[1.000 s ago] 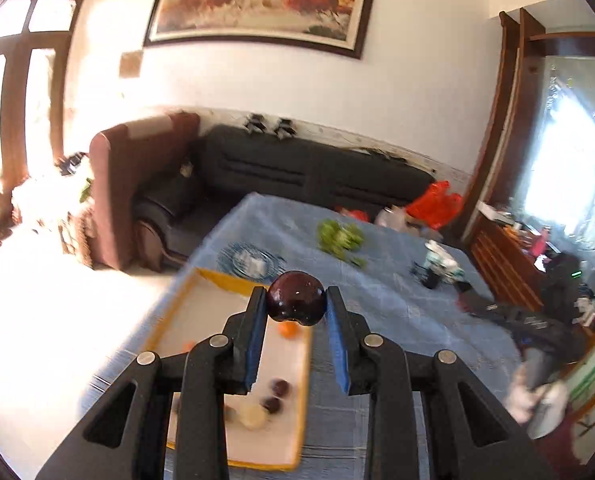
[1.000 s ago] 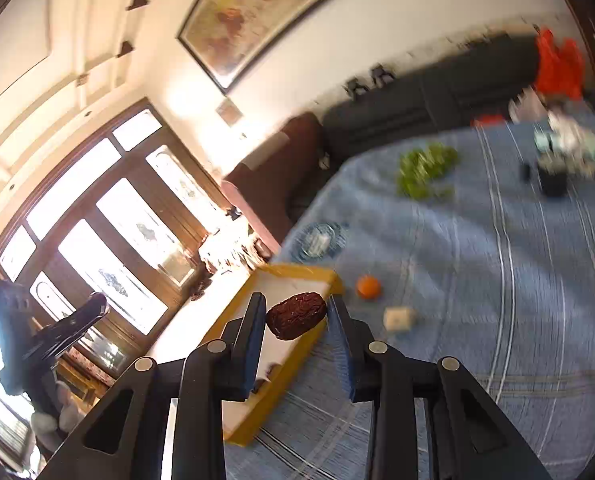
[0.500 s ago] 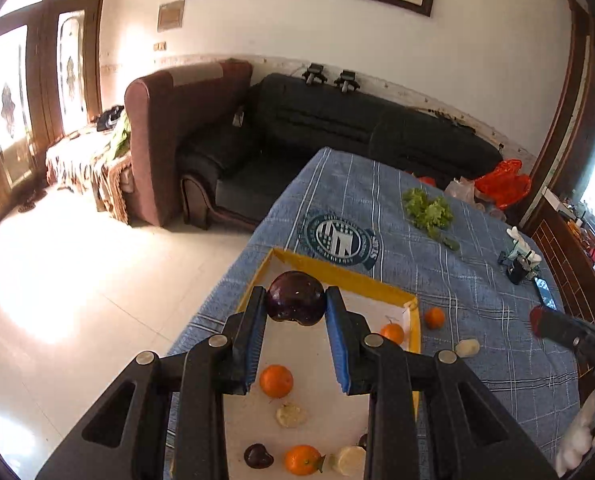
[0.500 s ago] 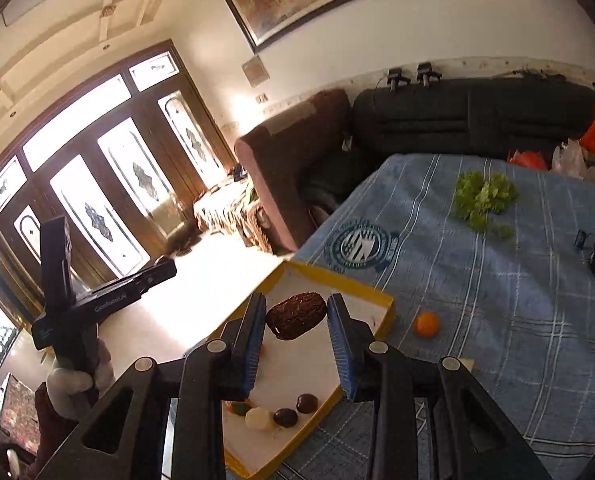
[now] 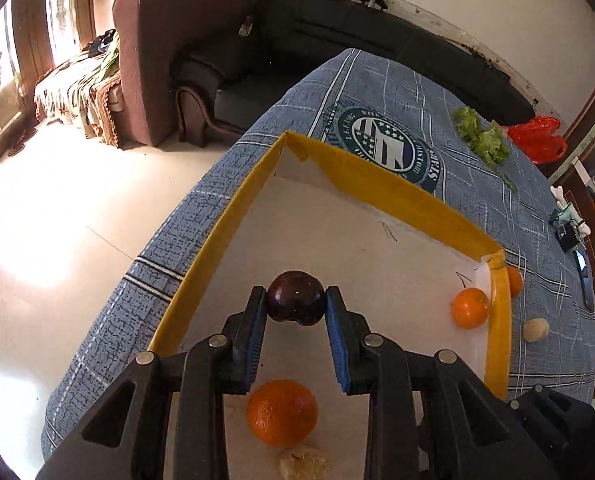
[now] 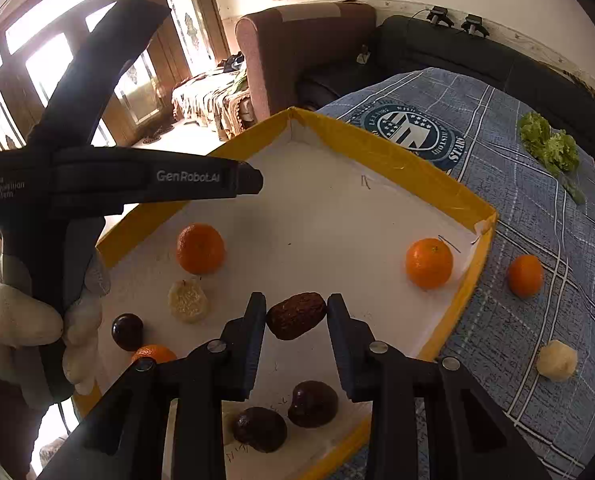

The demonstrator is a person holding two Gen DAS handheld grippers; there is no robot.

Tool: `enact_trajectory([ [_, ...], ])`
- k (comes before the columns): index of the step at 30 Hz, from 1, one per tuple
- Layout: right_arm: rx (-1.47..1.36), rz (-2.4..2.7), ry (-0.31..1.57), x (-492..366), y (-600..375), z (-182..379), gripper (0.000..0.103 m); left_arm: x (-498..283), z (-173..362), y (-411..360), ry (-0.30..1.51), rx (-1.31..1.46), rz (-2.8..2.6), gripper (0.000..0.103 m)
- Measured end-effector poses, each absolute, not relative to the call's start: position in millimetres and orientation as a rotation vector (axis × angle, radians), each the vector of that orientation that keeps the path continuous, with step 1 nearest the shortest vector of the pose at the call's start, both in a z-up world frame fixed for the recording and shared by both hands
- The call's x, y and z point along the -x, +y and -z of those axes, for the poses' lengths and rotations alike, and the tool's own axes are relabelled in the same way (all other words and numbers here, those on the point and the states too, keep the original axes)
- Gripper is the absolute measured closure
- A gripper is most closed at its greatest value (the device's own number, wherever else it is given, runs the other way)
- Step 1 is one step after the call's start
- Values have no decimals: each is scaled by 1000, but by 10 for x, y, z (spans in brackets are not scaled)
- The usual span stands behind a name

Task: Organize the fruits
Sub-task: 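Carry the plum and red date into the yellow tray and release both, then move both tools back over the last mandarin and yam chunk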

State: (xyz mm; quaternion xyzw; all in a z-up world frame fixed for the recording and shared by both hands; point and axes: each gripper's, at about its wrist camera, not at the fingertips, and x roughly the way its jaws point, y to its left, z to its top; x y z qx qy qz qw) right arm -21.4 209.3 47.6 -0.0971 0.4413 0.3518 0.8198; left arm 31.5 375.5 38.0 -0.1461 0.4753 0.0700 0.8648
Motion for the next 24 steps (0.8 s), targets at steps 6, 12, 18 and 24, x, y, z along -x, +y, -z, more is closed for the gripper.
enact_trajectory([
  [6, 203, -766, 955, 218, 2174, -433, 60, -270, -412, 3817, 994, 339, -157, 63],
  [12, 120, -782, 904, 352, 1972, -649, 40, 113, -779, 3730, 894, 305, -178, 39],
  [18, 18, -744, 834, 515, 1391, -885, 35, 705, -1157, 3352, 786, 332, -112, 16],
  [24, -68, -645, 813, 664, 701, -914, 35, 1101, -1232, 2718, 732, 431, 17, 16],
])
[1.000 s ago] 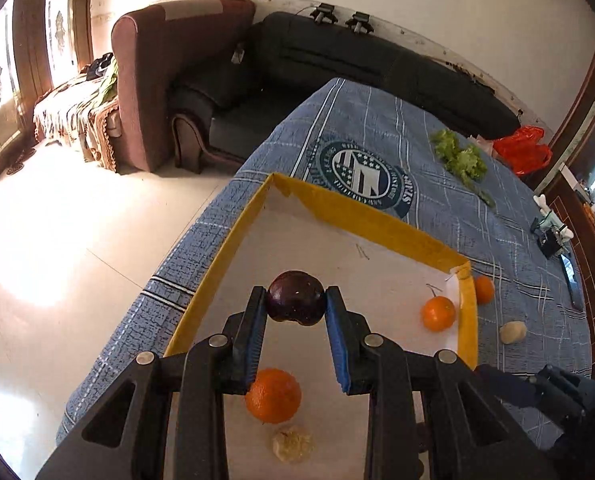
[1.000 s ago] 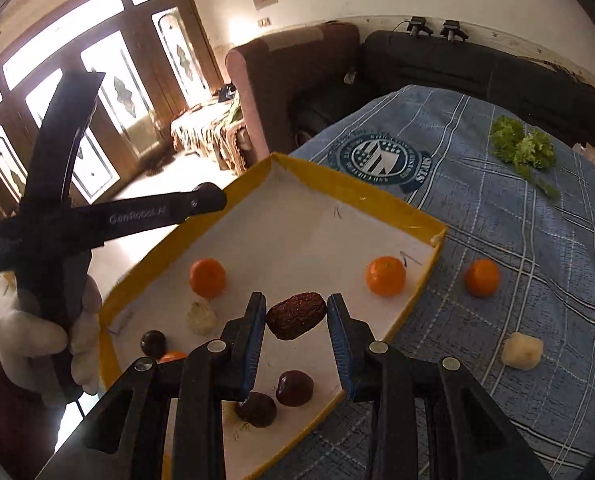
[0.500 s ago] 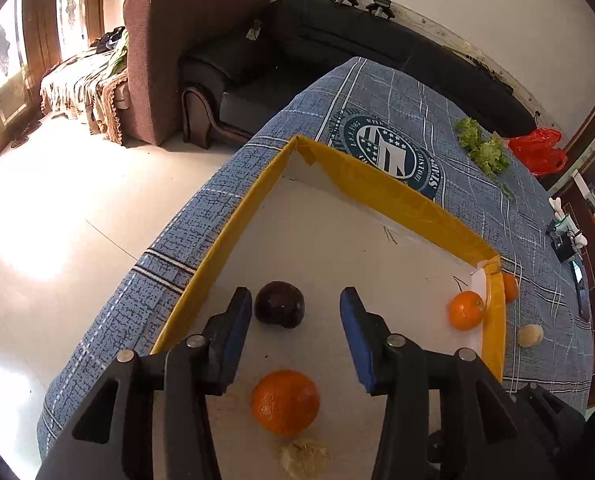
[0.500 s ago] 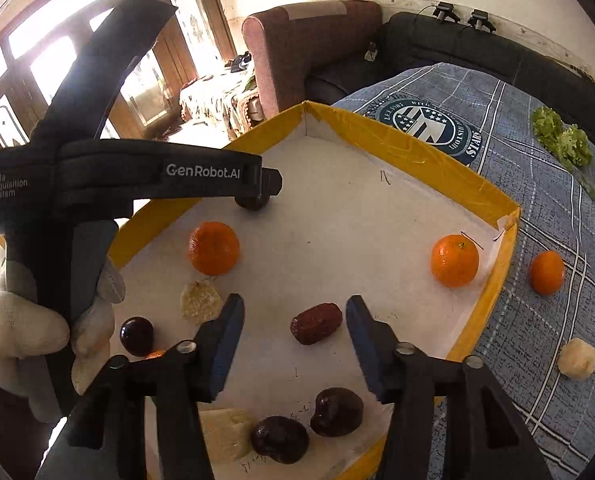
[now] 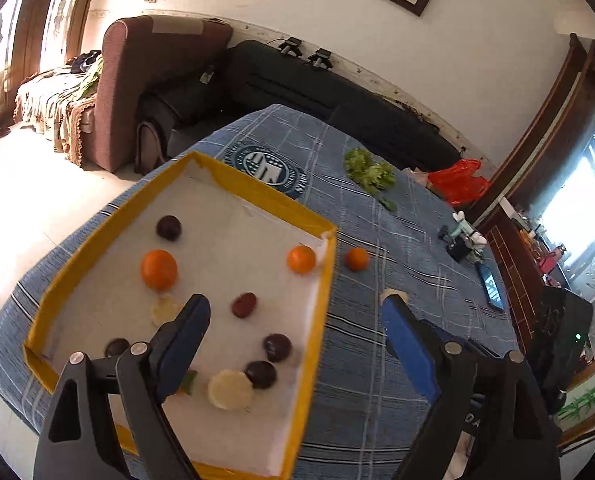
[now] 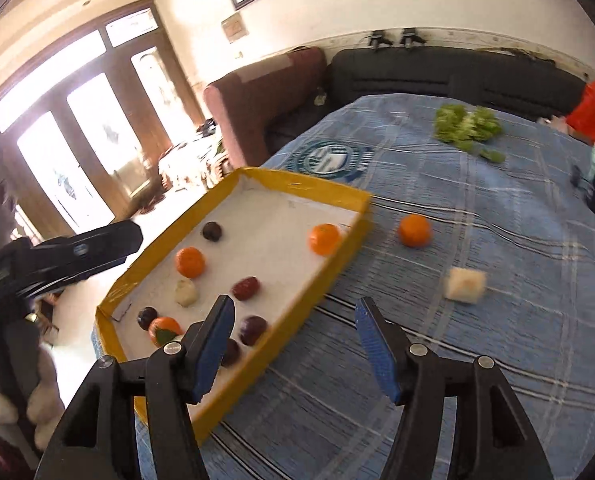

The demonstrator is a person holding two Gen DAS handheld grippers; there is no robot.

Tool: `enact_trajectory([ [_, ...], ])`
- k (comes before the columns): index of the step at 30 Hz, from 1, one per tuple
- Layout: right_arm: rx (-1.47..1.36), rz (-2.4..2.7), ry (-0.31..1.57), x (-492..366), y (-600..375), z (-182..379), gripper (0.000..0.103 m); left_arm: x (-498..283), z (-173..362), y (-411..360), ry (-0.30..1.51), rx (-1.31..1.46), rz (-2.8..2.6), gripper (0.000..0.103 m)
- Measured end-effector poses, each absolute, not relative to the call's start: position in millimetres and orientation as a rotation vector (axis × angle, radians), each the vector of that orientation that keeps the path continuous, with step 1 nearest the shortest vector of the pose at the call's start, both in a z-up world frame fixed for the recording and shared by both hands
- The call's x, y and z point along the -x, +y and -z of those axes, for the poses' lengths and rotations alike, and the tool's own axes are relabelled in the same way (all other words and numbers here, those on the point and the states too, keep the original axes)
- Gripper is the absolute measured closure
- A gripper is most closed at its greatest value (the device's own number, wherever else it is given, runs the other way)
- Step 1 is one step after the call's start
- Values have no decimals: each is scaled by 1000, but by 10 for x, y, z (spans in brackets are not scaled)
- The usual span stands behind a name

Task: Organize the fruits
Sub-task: 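Move both tools back over the last mandarin and yam chunk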

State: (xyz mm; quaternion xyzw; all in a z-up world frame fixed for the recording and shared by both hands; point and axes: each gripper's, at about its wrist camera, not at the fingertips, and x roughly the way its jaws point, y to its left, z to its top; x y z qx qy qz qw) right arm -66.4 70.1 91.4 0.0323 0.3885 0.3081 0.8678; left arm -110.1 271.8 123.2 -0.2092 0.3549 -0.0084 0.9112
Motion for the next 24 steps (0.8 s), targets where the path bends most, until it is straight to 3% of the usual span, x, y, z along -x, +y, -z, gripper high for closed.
enact_trajectory([
  [9, -224, -483, 836, 755, -162, -773, 34, 1272, -1106, 1671, 731, 236, 103, 16],
  [24, -288, -351, 863, 701, -903, -637, 33, 1220, -863, 1161, 755, 115, 186, 16],
])
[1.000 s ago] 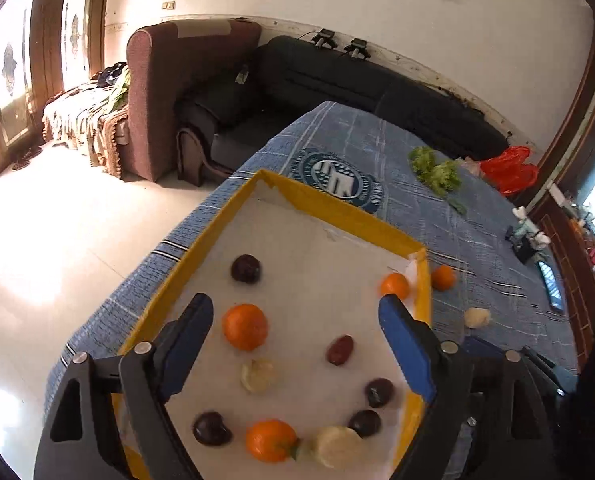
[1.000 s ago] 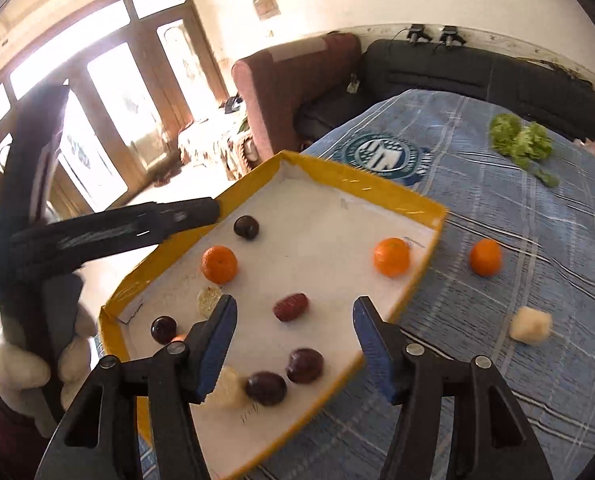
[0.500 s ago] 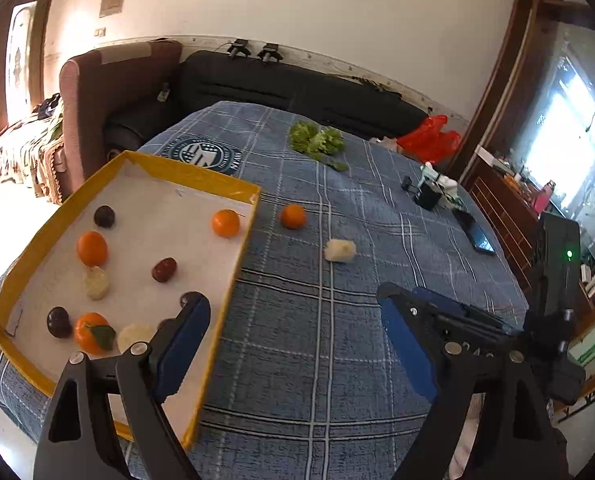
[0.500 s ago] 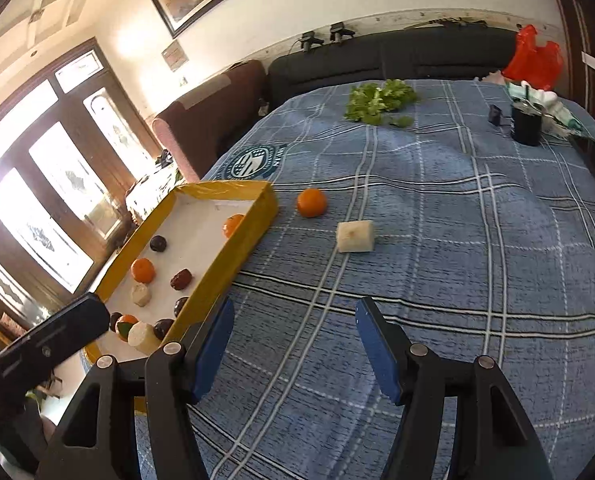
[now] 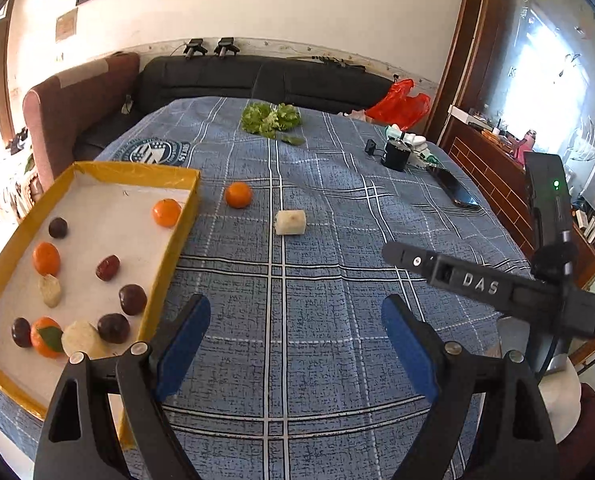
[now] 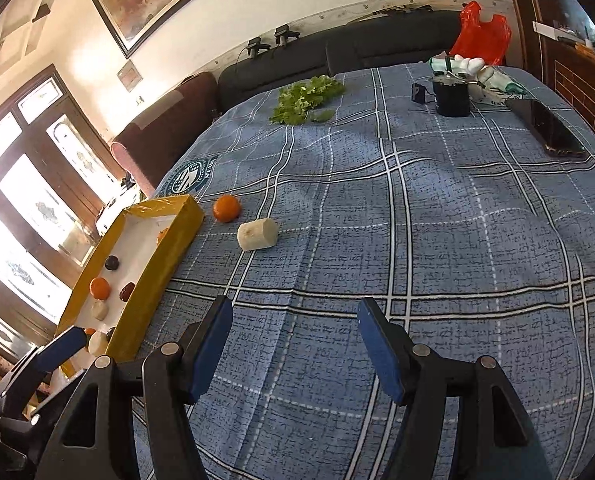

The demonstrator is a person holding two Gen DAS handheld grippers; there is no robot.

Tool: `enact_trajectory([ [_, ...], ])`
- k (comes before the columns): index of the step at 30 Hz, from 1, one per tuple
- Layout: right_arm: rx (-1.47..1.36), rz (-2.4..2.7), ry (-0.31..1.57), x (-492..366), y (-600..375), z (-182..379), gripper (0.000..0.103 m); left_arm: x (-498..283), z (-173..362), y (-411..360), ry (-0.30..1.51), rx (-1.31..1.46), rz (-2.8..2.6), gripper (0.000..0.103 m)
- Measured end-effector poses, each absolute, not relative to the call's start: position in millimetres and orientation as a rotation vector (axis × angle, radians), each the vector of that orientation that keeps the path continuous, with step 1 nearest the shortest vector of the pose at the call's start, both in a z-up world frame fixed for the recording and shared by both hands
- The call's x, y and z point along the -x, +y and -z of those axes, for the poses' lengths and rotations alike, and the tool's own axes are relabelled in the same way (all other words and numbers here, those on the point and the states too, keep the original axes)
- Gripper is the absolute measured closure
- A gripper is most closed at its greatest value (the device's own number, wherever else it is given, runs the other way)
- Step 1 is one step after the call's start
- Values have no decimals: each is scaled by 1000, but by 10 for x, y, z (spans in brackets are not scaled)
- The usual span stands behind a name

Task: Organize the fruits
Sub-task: 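Move both tools back over the last mandarin and yam chunk, then grasp the last mandarin with the left gripper while the right grasps the yam chunk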

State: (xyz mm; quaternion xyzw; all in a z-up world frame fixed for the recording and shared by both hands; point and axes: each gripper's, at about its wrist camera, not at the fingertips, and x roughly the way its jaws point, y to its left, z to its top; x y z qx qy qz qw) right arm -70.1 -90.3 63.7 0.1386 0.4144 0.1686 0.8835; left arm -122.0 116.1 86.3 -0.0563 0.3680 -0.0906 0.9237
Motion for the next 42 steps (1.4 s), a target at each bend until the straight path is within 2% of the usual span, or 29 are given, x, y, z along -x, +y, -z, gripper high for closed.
enact_trajectory([
  [8, -277, -367, 888, 426, -829, -571, 33, 1093, -674, 1585, 809, 266, 170, 16],
  [21, -66, -350, 941, -285, 65, -288, 32, 1034, -721, 1907, 781, 262, 119, 16],
  [23, -49, -343, 941, -332, 135, -236, 46, 989, -753, 1923, 782, 258, 121, 16],
  [24, -48, -350, 949, -348, 153, -209, 63, 959, -772, 1929, 783, 261, 129, 16],
  [32, -153, -355, 938, -128, -265, -317, 65, 323, -1019, 1697, 829, 216, 217, 16],
  [36, -232, -353, 908, 6, -611, -348, 64, -300, -903, 1468, 923, 189, 258, 16],
  [37, -258, -352, 907, 16, -687, -330, 64, -440, -851, 1444, 948, 188, 246, 20],
  [38, -272, -352, 910, 2, -727, -321, 64, -565, -796, 1415, 970, 185, 236, 31],
  [40, -295, -363, 922, -19, -775, -299, 64, -794, -679, 1376, 1002, 166, 210, 44],
  [42, -307, -381, 926, -29, -788, -298, 64, -966, -562, 1335, 1019, 117, 164, 44],
])
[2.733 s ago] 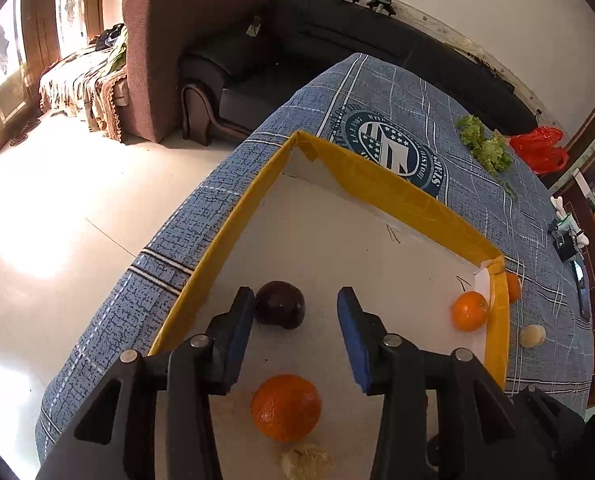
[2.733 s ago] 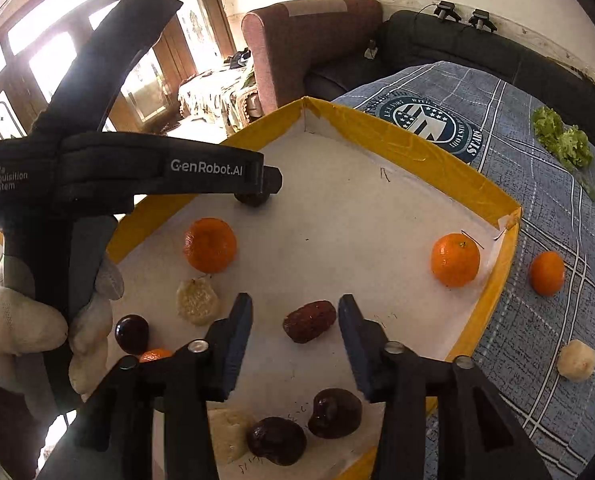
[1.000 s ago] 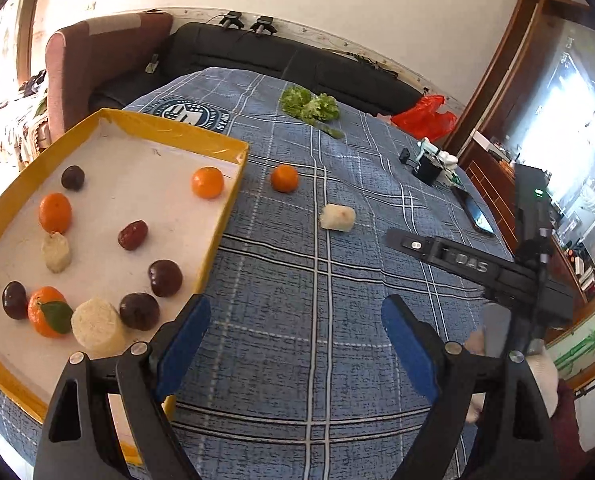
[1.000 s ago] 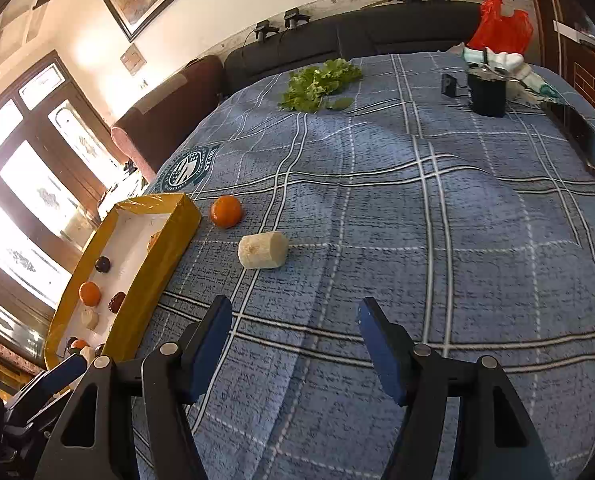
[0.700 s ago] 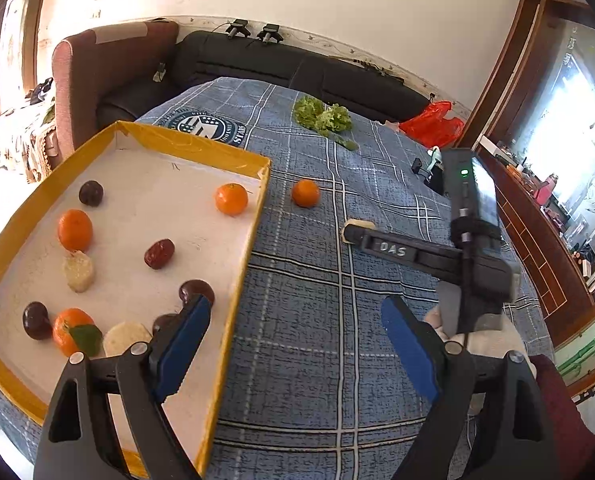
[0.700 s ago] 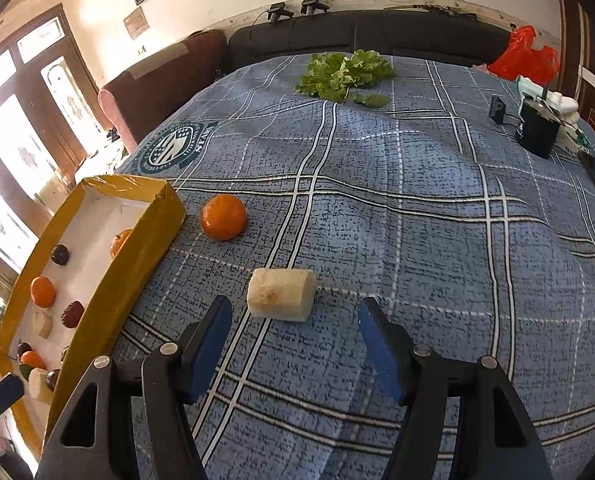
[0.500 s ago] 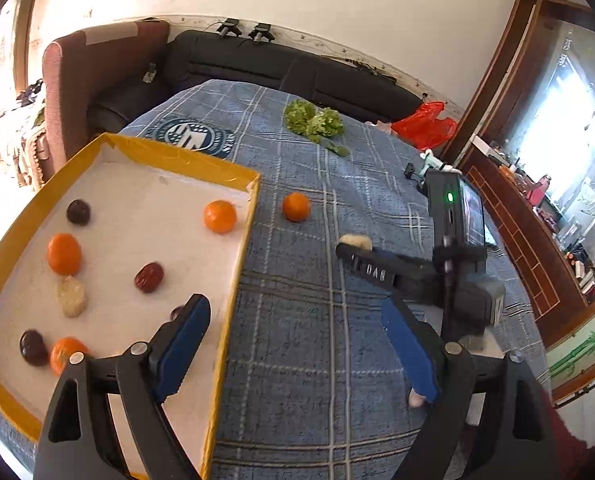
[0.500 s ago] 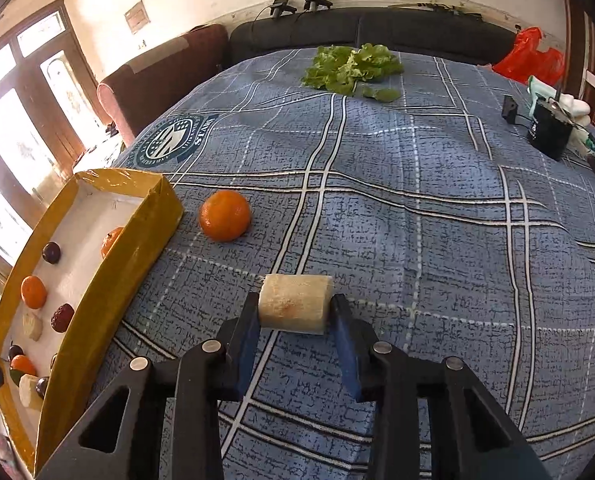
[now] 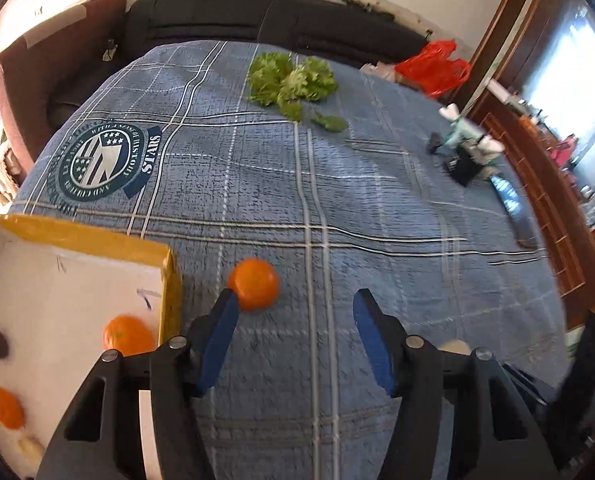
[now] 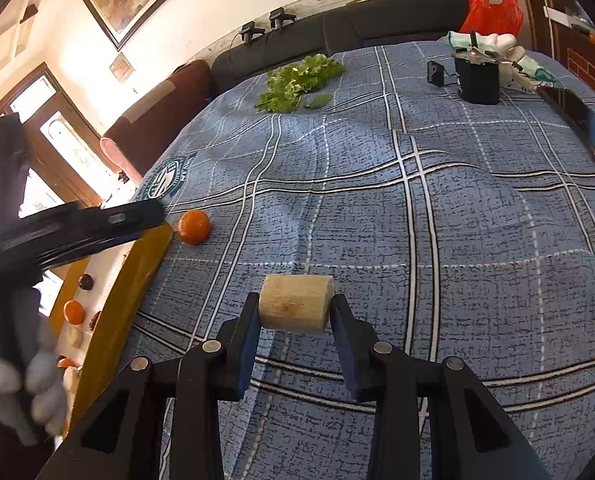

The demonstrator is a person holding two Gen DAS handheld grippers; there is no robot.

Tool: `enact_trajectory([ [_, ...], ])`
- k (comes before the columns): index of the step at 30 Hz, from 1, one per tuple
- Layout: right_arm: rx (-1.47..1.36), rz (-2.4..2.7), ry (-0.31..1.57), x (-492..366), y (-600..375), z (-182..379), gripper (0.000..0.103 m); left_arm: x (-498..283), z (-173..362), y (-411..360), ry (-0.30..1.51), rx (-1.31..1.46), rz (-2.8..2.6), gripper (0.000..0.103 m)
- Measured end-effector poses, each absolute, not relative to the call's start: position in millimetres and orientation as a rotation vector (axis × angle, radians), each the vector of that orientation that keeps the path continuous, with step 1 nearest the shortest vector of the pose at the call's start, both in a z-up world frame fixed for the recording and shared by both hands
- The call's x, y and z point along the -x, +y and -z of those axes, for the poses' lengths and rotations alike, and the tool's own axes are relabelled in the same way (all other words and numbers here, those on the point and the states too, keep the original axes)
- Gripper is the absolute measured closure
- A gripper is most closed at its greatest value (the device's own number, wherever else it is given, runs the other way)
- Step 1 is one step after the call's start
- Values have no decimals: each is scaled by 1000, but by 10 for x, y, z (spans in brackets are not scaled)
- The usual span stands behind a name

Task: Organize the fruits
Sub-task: 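Grasp the last mandarin with the left gripper while the right grasps the yam chunk, then carry the mandarin and yam chunk into the yellow tray and release both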

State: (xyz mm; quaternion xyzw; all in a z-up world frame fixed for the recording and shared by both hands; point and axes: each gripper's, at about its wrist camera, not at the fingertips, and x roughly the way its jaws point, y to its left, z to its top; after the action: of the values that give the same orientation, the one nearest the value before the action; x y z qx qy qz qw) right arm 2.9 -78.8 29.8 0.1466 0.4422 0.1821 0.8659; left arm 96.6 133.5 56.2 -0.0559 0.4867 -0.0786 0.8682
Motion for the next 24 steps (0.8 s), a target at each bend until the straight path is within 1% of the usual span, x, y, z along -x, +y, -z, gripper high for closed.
enact_trajectory([
  [7, -320, -416, 929, -7, -768, -317, 64, -1283, -184, 1251, 1081, 39, 74, 44],
  [9, -315, -414, 924, -3, -766, -328, 64, -1266, -156, 1157, 1070, -34, 59, 45],
  [10, -309, -411, 921, -15, -762, -328, 64, -1253, -138, 1121, 1076, -58, 51, 51],
  [11, -302, -409, 923, -17, -753, -325, 64, -1232, -138, 1097, 1068, -81, 35, 71],
  [15, -293, -405, 936, -65, -751, -283, 64, -1124, -182, 1083, 1063, -61, 64, 70],
  [17, -262, -386, 929, -79, -732, -270, 59, -1038, -241, 1073, 1048, -54, 77, 70],
  [18, -248, -378, 923, -85, -719, -260, 54, -1003, -275, 1078, 1042, -48, 83, 70],
  [19, -239, -375, 919, -94, -707, -251, 52, -953, -315, 1091, 1035, -34, 91, 70],
  [24, -205, -385, 890, -140, -648, -250, 52, -668, -492, 1173, 1002, 20, 133, 70],
])
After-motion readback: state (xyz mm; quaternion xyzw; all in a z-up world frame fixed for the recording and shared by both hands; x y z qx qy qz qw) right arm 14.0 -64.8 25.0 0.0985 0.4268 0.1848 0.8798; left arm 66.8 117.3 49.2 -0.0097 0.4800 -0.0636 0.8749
